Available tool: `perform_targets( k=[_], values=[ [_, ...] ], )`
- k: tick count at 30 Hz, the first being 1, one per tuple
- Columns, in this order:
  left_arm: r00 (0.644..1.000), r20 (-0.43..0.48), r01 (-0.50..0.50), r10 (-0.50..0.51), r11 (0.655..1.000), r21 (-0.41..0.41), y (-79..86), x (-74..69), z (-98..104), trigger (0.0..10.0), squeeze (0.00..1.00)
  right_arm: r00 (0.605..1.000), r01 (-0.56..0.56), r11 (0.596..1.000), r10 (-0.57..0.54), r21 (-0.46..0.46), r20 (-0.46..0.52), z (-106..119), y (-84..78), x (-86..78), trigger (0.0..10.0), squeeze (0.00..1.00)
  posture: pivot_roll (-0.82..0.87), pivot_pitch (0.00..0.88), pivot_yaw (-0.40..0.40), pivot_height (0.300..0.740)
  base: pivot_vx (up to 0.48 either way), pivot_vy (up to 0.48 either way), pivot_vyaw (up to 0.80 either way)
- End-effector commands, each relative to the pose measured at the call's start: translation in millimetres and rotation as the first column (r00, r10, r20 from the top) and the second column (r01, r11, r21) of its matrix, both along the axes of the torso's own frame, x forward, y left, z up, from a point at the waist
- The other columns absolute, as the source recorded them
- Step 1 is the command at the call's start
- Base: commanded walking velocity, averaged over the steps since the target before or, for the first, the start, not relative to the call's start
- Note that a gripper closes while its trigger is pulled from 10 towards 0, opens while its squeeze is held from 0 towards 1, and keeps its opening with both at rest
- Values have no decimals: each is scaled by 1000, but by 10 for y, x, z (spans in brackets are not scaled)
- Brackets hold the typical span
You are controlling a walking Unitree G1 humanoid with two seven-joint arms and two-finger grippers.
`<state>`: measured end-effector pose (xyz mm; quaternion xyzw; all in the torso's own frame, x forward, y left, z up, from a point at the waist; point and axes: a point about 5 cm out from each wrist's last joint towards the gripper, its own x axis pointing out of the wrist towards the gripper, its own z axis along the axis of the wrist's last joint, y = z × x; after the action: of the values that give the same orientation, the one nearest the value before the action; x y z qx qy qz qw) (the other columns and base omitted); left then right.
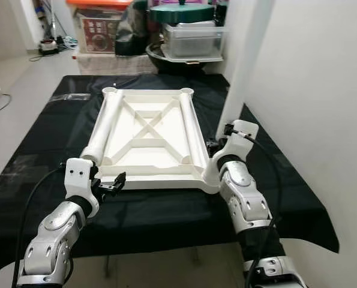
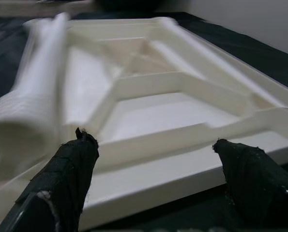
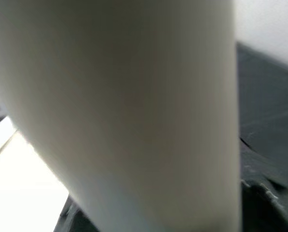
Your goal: Building children table
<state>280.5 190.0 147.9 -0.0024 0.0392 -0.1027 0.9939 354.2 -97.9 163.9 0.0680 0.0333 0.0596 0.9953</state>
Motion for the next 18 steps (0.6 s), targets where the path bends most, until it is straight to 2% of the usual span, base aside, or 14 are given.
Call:
perform_targets(
  k=[1, 2, 3, 5, 7, 8, 9, 10, 11, 13, 15, 16, 17, 18],
  values=[
    [998, 23, 55, -56, 998, 31, -163, -26, 107, 10000, 0, 975, -214, 975, 211, 51, 68, 145, 197, 43, 10000, 176, 75, 0, -63, 740, 0, 0, 0],
    [997, 38, 67, -68, 997, 35, -204, -35, 148, 10000, 0, 960, -265, 963, 258, 56, 105, 218, 219, 56, 10000, 176, 75, 0, -63, 740, 0, 0, 0],
    [998, 33, 56, -57, 997, 48, -201, -34, 103, 10000, 0, 932, -345, 937, 336, 53, 136, 281, 235, 69, 10000, 0, 70, 0, -65, 740, 0, 0, 0],
    [998, 33, 56, -57, 997, 48, -201, -34, 103, 10000, 0, 932, -345, 937, 336, 53, 136, 281, 235, 69, 10000, 0, 70, 0, -65, 740, 0, 0, 0],
    [1000, -19, 22, -21, 996, 87, -144, -15, -80, 10000, 0, 832, -545, 839, 541, -5, 127, 316, 247, 38, 10000, 0, 52, 0, -40, 740, 0, 0, 0],
    [1000, -19, 22, -21, 996, 87, -144, -15, -80, 10000, 0, 832, -545, 839, 541, -5, 127, 316, 247, 38, 10000, 0, 52, 0, -40, 740, 0, 0, 0],
    [999, -29, 36, -34, 996, 77, -132, 16, -88, 10000, 0, 735, -666, 744, 667, -56, 123, 310, 260, -27, 10000, 0, 54, 0, -37, 740, 0, 0, 0],
    [999, -29, 36, -34, 996, 77, -132, 16, -88, 10000, 0, 735, -666, 744, 667, -56, 123, 310, 260, -27, 10000, 0, 54, 0, -37, 740, 0, 0, 0],
    [998, -30, 61, -60, 998, 35, -145, 33, -66, 10000, 0, 656, -740, 667, 745, -91, 119, 304, 274, -97, 10000, 0, 45, 0, -35, 740, 0, 0, 0],
    [997, -22, 76, -76, 997, 6, -159, 40, -38, 10000, 0, 608, -780, 617, 787, -107, 104, 278, 299, -148, 10000, 0, 34, 0, -35, 740, 0, 0, 0],
    [997, -22, 76, -76, 997, 6, -159, 40, -38, 10000, 0, 608, -780, 617, 787, -107, 104, 278, 299, -148, 10000, 0, 34, 0, -35, 740, 0, 0, 0],
    [996, -12, 83, -83, 997, -5, -175, 38, -20, 10000, 0, 599, -787, 606, 795, -113, 95, 239, 323, -166, 2627, 0, 39, 0, -41, 740, 0, 0, 0],
    [998, -9, 68, -68, 998, -12, -179, 29, -16, 10000, 0, 641, -755, 643, 765, -127, 66, 157, 325, -141, 0, 0, 51, 0, -51, 740, 0, 0, 0],
    [998, -8, 54, -54, 998, -12, -178, 24, -14, 10000, 0, 671, -730, 670, 740, -140, 46, 99, 322, -121, 0, 0, 51, 0, -51, 740, 0, 0, 0]
  ],
)
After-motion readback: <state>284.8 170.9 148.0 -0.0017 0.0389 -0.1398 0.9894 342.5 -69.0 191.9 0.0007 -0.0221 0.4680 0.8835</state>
